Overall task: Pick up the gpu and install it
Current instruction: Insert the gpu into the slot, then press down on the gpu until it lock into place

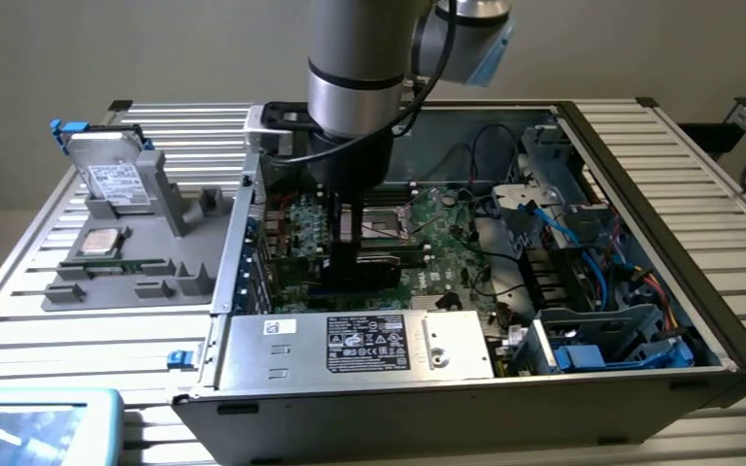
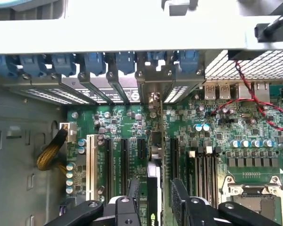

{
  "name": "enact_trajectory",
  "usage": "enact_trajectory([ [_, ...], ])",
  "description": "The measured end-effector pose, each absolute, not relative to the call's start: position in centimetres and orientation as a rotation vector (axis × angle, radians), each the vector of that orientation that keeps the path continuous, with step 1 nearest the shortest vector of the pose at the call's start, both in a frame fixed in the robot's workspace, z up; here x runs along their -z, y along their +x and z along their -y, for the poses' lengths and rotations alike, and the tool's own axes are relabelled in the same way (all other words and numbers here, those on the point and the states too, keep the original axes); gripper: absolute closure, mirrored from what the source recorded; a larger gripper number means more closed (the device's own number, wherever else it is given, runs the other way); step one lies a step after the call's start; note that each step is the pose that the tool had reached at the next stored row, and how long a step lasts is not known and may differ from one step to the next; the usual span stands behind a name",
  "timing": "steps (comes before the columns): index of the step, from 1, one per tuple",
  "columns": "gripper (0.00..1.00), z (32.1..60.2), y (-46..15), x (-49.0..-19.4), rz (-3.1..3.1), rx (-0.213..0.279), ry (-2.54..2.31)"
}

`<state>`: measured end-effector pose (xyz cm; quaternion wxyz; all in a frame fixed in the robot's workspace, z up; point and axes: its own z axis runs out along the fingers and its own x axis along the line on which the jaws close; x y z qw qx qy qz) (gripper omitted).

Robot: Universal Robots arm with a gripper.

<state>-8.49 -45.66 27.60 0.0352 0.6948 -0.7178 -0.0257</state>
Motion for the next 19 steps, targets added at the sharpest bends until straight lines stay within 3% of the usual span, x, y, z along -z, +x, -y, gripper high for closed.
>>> enact_trajectory([
  [4,0.59,45.7,-8.5,-29.1,2.206,0.079,2.135],
  [19,0.59,45.7,-8.5,-29.1,2.206,0.079,2.135],
])
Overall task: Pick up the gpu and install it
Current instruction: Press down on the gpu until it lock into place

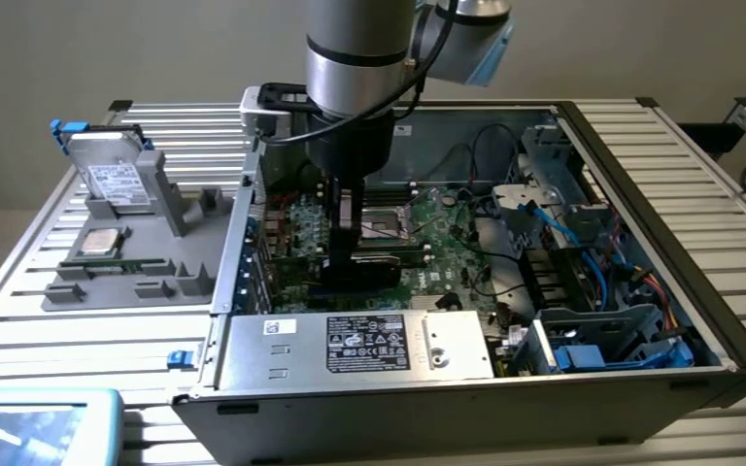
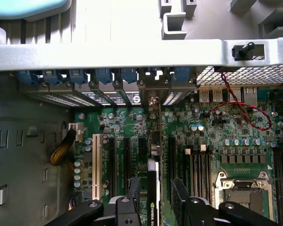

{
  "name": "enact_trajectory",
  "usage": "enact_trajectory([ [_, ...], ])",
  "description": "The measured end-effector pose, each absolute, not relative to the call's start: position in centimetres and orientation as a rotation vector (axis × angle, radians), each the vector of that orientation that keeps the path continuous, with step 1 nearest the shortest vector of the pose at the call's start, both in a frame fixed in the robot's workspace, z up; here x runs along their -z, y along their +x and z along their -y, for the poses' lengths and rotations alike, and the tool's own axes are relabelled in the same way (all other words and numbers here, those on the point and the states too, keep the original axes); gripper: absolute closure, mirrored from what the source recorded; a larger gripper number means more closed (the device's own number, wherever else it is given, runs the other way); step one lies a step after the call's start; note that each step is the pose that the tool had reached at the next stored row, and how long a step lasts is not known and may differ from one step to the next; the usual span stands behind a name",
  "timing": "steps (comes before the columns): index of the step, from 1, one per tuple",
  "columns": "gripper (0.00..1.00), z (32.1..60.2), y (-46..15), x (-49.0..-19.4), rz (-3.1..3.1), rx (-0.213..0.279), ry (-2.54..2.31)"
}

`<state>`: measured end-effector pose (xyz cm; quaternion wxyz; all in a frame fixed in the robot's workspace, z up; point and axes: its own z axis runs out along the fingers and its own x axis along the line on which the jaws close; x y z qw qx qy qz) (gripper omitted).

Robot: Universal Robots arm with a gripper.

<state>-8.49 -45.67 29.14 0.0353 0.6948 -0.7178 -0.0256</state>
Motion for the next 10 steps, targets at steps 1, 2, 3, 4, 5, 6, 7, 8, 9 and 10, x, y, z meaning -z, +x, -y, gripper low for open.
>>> enact_trajectory([
  [1,0.59,45.67,-8.49,-29.14,2.206,0.079,2.135],
  [2,0.61,45.67,-8.49,-29.14,2.206,0.078,2.135],
  [3,0.67,45.67,-8.49,-29.14,2.206,0.079,2.135],
  [4,0.67,45.67,-8.49,-29.14,2.206,0.079,2.135],
  [5,0.74,45.67,-8.49,-29.14,2.206,0.079,2.135],
  [6,0.8,45.67,-8.49,-29.14,2.206,0.079,2.135],
  [7,0.85,45.67,-8.55,-29.15,2.207,0.076,2.136],
  [8,0.88,45.65,-8.71,-29.11,2.211,0.064,2.14],
  [9,0.88,45.61,-8.89,-29.07,2.215,0.053,2.143],
  [10,0.88,45.57,-9.09,-29.02,2.217,0.045,2.145],
])
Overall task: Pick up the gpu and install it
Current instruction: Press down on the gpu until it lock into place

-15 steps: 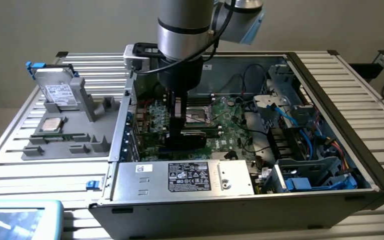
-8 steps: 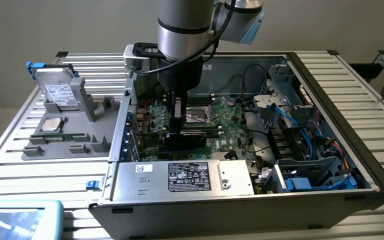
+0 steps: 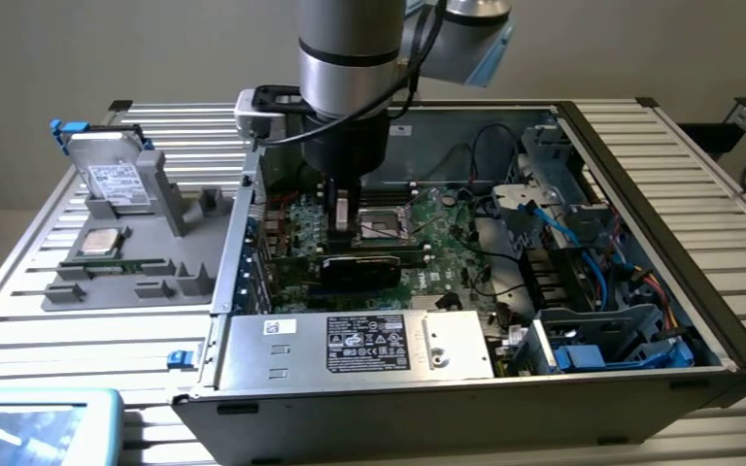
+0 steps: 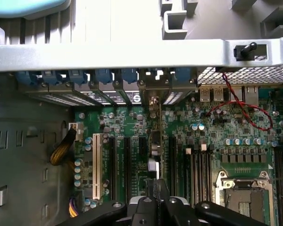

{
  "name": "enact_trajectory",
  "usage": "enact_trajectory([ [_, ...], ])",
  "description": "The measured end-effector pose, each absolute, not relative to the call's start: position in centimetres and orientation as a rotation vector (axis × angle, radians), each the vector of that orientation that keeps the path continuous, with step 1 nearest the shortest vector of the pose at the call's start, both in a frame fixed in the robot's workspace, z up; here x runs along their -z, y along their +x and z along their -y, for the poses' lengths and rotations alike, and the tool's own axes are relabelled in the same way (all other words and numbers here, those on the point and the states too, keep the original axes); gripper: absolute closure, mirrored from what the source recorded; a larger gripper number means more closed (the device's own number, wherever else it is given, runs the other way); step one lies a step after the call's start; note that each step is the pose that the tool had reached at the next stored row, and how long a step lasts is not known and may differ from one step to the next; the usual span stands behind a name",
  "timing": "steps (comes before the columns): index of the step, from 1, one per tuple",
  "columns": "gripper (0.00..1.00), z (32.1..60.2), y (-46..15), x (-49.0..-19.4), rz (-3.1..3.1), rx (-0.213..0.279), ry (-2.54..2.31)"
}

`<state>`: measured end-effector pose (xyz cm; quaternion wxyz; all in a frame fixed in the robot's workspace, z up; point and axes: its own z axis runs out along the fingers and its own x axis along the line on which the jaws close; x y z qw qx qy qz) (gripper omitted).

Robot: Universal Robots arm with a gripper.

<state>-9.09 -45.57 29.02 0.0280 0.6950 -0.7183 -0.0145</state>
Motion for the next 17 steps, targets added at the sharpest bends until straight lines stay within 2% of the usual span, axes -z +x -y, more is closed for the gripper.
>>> enact_trajectory([
  [12,0.88,44.6,-10.9,-27.7,2.234,0.005,2.161],
  [17,0.88,44.5,-11.1,-27.4,2.243,-0.029,2.169],
])
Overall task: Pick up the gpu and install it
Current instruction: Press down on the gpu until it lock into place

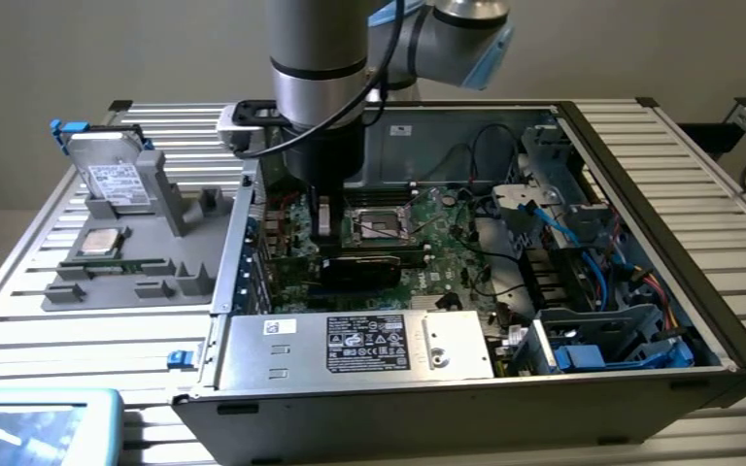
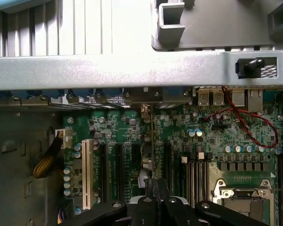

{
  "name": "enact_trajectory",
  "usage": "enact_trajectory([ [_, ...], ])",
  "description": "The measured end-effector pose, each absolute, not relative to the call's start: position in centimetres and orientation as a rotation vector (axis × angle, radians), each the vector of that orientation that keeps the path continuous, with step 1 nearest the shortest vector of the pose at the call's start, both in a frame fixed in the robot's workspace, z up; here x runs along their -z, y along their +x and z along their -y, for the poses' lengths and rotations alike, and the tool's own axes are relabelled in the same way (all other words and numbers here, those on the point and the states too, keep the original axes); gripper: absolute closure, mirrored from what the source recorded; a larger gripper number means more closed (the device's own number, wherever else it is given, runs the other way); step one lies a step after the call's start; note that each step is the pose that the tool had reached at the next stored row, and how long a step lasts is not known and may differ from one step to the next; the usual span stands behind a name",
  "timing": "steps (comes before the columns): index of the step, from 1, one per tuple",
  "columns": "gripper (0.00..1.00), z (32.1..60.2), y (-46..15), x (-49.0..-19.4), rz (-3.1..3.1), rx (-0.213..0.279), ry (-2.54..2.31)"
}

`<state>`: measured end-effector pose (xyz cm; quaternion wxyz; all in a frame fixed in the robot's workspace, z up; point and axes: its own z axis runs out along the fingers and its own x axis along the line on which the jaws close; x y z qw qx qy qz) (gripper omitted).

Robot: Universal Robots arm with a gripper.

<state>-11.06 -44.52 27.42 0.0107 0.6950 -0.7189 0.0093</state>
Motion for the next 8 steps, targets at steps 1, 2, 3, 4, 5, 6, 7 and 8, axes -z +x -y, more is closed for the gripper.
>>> enact_trajectory([
  [1,0.88,44.52,-11.13,-27.32,2.244,-0.031,2.169],
  [2,0.88,44.52,-11.22,-27.24,2.244,-0.032,2.17],
  [3,0.88,44.52,-11.32,-27.18,2.244,-0.032,2.17],
  [4,0.88,44.53,-11.36,-27.16,2.244,-0.033,2.17],
  [5,0.88,44.52,-11.36,-27.14,2.244,-0.033,2.17],
  [6,0.88,44.52,-11.37,-27.11,2.245,-0.035,2.171],
  [7,0.88,44.52,-11.36,-27.02,2.247,-0.037,2.172],
  [8,0.88,44.52,-11.36,-26.93,2.247,-0.038,2.173],
])
